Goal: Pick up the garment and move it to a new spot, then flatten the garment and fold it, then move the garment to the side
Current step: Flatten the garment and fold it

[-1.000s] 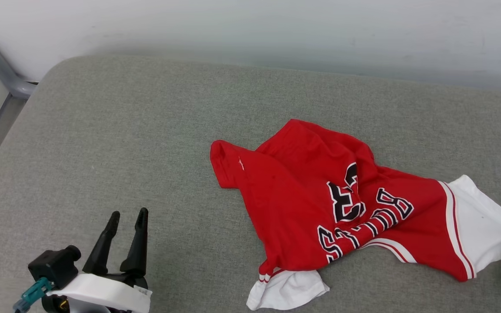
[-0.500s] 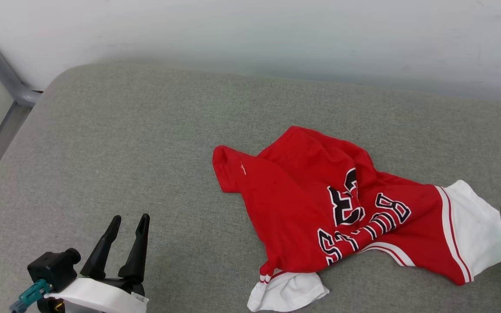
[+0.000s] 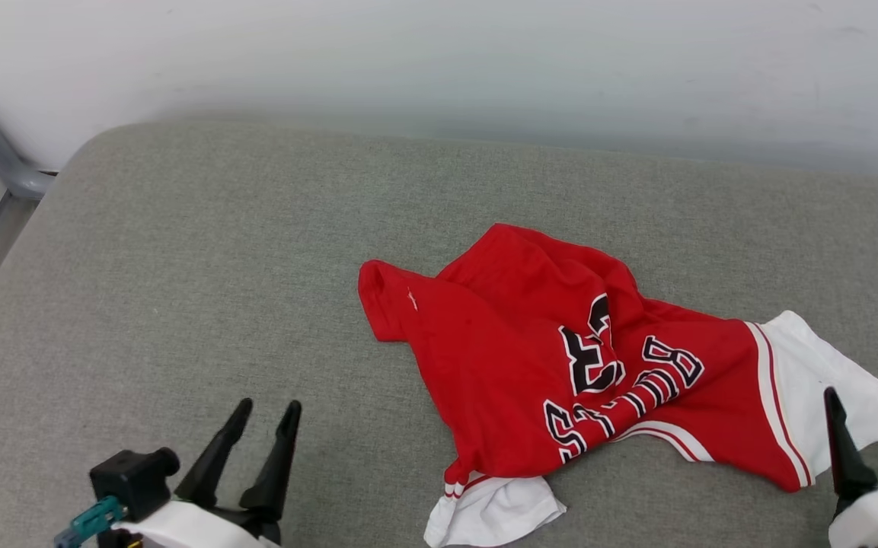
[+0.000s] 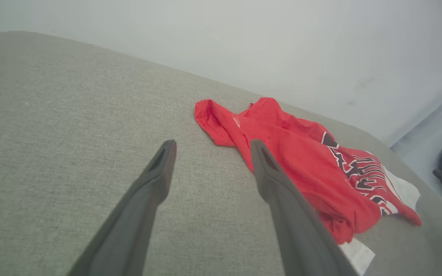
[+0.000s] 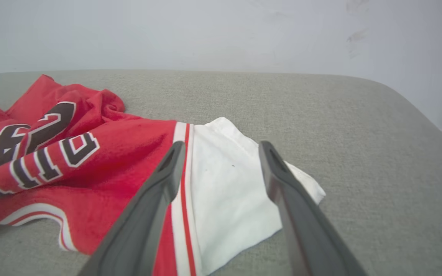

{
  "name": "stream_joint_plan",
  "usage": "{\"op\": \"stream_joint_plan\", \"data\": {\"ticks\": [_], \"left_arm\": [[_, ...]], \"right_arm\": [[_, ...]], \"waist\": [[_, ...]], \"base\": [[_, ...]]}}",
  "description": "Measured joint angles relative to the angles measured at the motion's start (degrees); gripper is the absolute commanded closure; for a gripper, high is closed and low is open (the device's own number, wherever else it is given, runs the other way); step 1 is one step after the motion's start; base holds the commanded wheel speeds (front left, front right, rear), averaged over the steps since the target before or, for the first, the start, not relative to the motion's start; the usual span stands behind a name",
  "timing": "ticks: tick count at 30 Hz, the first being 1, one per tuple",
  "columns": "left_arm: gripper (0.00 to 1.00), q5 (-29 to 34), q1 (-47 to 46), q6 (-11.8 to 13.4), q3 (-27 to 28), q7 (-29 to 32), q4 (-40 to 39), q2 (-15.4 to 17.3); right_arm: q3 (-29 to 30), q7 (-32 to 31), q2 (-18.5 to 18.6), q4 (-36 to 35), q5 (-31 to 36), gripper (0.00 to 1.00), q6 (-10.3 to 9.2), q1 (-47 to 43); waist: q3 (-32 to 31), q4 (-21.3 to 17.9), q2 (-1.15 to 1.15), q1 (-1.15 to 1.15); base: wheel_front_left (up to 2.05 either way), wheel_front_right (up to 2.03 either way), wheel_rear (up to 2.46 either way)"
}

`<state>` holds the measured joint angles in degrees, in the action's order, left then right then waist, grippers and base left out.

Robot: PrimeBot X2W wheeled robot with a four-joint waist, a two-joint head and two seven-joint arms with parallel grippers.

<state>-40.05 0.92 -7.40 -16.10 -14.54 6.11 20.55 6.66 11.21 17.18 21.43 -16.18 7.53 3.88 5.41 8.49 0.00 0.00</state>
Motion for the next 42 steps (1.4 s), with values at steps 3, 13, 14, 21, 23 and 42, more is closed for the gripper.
{"op": "stream_joint_plan", "data": {"ticks": [3,13,14,21,23,42], "left_arm": [[0.0,-2.0,-0.7,0.0,-1.5,2.1,-0.5,-0.4],[0.0,-5.6,-11.4,0.0,-4.0,14.7,-0.2,3.6],[0.0,-5.7,-12.9,0.0,-4.5,16.6,0.3,4.1],[0.0,-10.4,-25.6,0.0,-6.5,30.1,7.3,5.9],[0.0,-12.8,-29.0,0.0,-7.5,35.1,10.2,5.8],[0.0,-3.7,-47.2,0.0,-21.4,53.8,27.4,12.0]], "right_arm": [[-1.4,3.2,0.0,-1.5,-1.3,0.0,0.0,-2.9],[1.0,3.8,-4.3,-14.6,2.1,0.0,-0.01,-9.6],[1.2,3.9,-4.7,-15.6,2.3,0.0,0.0,-9.9],[2.8,3.9,-7.0,-18.9,3.4,0.0,-0.01,-12.0],[3.2,3.9,-7.6,-18.9,3.6,0.0,-0.01,-12.2],[2.4,3.9,-9.9,-19.5,3.0,0.0,-0.01,-9.8]], "waist": [[-0.1,-0.2,0.0,0.0],[1.2,-2.6,0.0,0.0],[1.4,-2.9,0.0,0.0],[2.5,-5.8,0.0,0.0],[2.9,-6.6,0.0,0.0],[9.8,-13.9,0.0,0.0]], "base": [[0.0,0.0,0.0],[0.0,0.0,0.0],[0.0,0.0,0.0],[0.0,0.0,0.0],[0.0,0.0,0.0],[0.0,0.0,0.0]]}}
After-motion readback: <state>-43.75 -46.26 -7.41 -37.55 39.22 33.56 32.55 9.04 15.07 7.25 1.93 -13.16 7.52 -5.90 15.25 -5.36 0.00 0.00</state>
